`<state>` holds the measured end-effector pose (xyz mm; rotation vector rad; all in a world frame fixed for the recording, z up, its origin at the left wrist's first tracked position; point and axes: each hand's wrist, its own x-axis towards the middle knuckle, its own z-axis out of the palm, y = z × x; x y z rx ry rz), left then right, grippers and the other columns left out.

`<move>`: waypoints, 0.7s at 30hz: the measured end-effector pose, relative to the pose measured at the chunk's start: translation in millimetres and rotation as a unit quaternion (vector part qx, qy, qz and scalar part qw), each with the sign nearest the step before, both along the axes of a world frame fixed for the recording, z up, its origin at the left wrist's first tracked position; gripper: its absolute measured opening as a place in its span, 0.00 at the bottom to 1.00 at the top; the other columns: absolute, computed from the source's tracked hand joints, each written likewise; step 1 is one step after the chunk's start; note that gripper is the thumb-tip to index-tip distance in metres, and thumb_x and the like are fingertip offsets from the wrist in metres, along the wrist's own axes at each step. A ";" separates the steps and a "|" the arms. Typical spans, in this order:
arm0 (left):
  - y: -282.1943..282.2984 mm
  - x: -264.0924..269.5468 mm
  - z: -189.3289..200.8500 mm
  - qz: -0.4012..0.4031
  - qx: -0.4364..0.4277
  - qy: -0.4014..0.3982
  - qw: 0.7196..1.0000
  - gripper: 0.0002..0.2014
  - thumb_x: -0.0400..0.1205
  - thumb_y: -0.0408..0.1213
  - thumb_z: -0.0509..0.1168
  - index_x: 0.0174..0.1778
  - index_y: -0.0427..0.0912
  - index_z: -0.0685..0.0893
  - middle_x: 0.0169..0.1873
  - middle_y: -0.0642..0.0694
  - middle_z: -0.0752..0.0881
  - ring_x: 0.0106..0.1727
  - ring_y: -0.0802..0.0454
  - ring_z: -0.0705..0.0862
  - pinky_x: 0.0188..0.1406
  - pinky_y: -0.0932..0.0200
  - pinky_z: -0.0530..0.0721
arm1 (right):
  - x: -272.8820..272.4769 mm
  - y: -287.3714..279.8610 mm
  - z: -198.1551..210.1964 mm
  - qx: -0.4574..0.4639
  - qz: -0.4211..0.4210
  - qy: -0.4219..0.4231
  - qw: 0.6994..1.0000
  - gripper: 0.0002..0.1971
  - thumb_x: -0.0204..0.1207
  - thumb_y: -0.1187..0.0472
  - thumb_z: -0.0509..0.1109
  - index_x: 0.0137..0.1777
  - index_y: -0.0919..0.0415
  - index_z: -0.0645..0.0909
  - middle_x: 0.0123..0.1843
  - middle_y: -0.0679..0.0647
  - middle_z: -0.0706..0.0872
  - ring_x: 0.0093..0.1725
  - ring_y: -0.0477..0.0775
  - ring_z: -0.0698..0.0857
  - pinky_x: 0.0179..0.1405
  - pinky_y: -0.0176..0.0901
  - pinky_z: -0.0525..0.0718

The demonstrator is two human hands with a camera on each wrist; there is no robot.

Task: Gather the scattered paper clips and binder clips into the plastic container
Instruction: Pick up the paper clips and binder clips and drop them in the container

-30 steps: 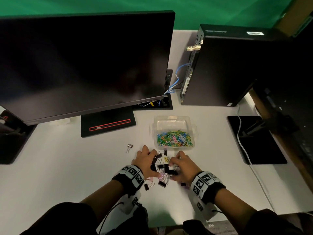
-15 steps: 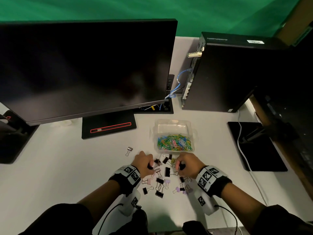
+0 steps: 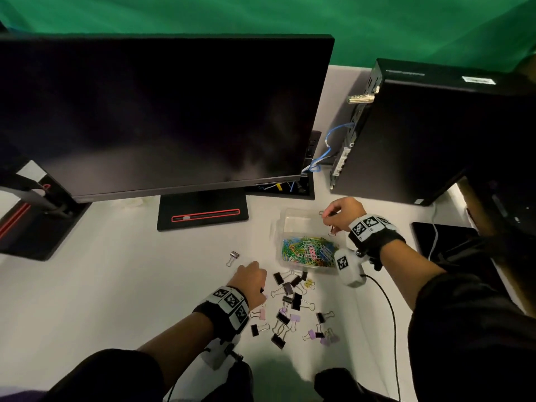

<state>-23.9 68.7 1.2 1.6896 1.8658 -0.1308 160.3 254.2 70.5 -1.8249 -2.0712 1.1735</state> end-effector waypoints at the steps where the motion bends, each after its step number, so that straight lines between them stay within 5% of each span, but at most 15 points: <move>1: 0.9 0.3 -0.2 0.001 -0.003 0.003 1.000 0.10 0.76 0.37 0.67 0.49 0.35 0.79 0.57 0.40 0.76 0.58 0.38 0.77 0.57 0.50 0.78 | -3.1 4.3 -3.5 -0.010 -0.008 -0.003 1.000 0.08 0.67 0.72 0.72 0.31 0.60 0.83 0.37 0.55 0.87 0.15 0.42 0.82 0.18 0.29 0.82; 3: 2.5 0.8 -0.2 0.009 -0.003 0.005 1.000 0.09 0.75 0.36 0.67 0.49 0.35 0.80 0.57 0.40 0.77 0.57 0.39 0.78 0.54 0.52 0.77 | -9.6 10.3 -13.0 -0.025 -0.021 -0.007 0.999 0.11 0.69 0.71 0.71 0.30 0.56 0.83 0.37 0.54 0.87 0.17 0.44 0.84 0.22 0.31 0.85; 6: 4.6 2.2 1.2 0.022 0.001 -0.002 1.000 0.08 0.75 0.33 0.67 0.48 0.36 0.80 0.55 0.41 0.78 0.57 0.39 0.78 0.53 0.52 0.77 | -13.1 19.4 -28.1 -0.021 -0.046 0.002 0.999 0.10 0.71 0.70 0.70 0.33 0.54 0.83 0.45 0.58 0.89 0.34 0.55 0.89 0.35 0.40 0.90; 10: 7.5 -0.5 3.0 0.071 0.007 -0.052 0.996 0.06 0.71 0.32 0.70 0.41 0.39 0.81 0.50 0.41 0.81 0.53 0.43 0.80 0.47 0.57 0.79 | -9.4 21.5 -26.1 -0.048 -0.020 0.010 0.999 0.10 0.64 0.60 0.79 0.44 0.56 0.84 0.50 0.52 0.83 0.49 0.51 0.82 0.30 0.17 0.74; 12: 13.1 -3.4 6.0 0.069 0.012 -0.060 0.996 0.04 0.70 0.32 0.69 0.37 0.40 0.80 0.46 0.42 0.80 0.52 0.43 0.81 0.47 0.56 0.79 | -2.6 18.0 -26.0 -0.054 -0.028 0.052 0.997 0.14 0.58 0.51 0.82 0.41 0.49 0.82 0.45 0.50 0.82 0.53 0.57 0.84 0.37 0.26 0.80; 15: 25.9 -6.4 18.9 0.058 0.046 -0.078 0.994 0.11 0.71 0.32 0.67 0.27 0.48 0.73 0.42 0.47 0.76 0.48 0.45 0.81 0.50 0.54 0.80 | 9.4 14.5 -38.2 -0.009 -0.063 0.040 0.997 0.15 0.71 0.72 0.70 0.55 0.56 0.81 0.57 0.59 0.84 0.53 0.58 0.83 0.34 0.36 0.86; 18: 49.2 -3.2 36.8 0.051 0.094 -0.099 0.989 0.07 0.71 0.32 0.68 0.31 0.45 0.77 0.41 0.48 0.76 0.43 0.50 0.77 0.44 0.59 0.77 | 22.8 6.0 -39.7 0.052 -0.072 0.007 0.996 0.17 0.74 0.73 0.60 0.57 0.57 0.82 0.64 0.58 0.81 0.52 0.66 0.85 0.42 0.48 0.86; 21: 79.7 4.8 53.2 0.039 0.135 -0.121 0.983 0.06 0.70 0.32 0.70 0.33 0.44 0.79 0.41 0.48 0.76 0.42 0.49 0.78 0.44 0.59 0.77 | 35.4 -1.9 -33.9 0.084 -0.064 0.005 0.994 0.17 0.73 0.74 0.59 0.53 0.58 0.83 0.57 0.57 0.84 0.46 0.66 0.86 0.47 0.54 0.87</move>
